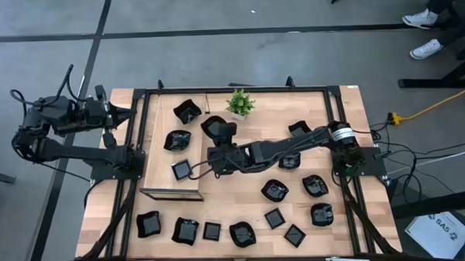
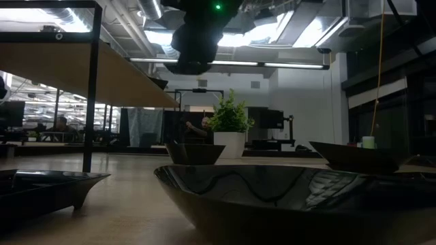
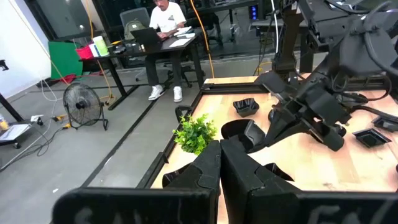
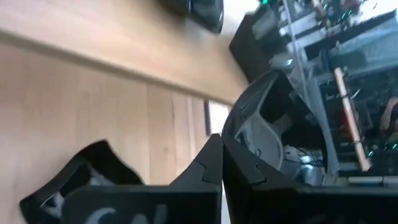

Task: Pick & Place Mini shaped plates
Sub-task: Stack the black leaf shape bowl on top of the black leaf shape bowl on the shelf

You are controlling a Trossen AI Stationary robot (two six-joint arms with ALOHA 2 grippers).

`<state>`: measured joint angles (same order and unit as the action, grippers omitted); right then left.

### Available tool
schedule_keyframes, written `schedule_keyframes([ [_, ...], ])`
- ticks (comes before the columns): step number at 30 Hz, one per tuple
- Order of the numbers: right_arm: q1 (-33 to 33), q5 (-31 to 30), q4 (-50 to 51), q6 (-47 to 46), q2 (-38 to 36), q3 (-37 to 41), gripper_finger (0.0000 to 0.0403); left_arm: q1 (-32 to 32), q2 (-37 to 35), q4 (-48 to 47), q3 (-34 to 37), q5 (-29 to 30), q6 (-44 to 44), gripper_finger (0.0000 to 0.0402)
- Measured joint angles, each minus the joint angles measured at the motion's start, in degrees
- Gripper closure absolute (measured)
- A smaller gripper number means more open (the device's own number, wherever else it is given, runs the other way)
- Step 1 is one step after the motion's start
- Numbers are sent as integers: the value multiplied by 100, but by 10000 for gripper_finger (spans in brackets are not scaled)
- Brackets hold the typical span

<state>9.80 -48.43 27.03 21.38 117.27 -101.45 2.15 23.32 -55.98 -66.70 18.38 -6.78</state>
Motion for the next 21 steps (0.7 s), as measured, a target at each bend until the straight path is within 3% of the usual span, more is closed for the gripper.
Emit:
schedule_keyframes([
  [3,0,221,-456,650,0,0,402,0,-1,-1,0,0,0,398],
  [14,-112,2029,-1548,2909,0,0,402,2,1,-1,2,1,-1,398],
  [21,-472,3327,-1610,3432,1,0,402,1,-1,-1,0,0,1,398],
])
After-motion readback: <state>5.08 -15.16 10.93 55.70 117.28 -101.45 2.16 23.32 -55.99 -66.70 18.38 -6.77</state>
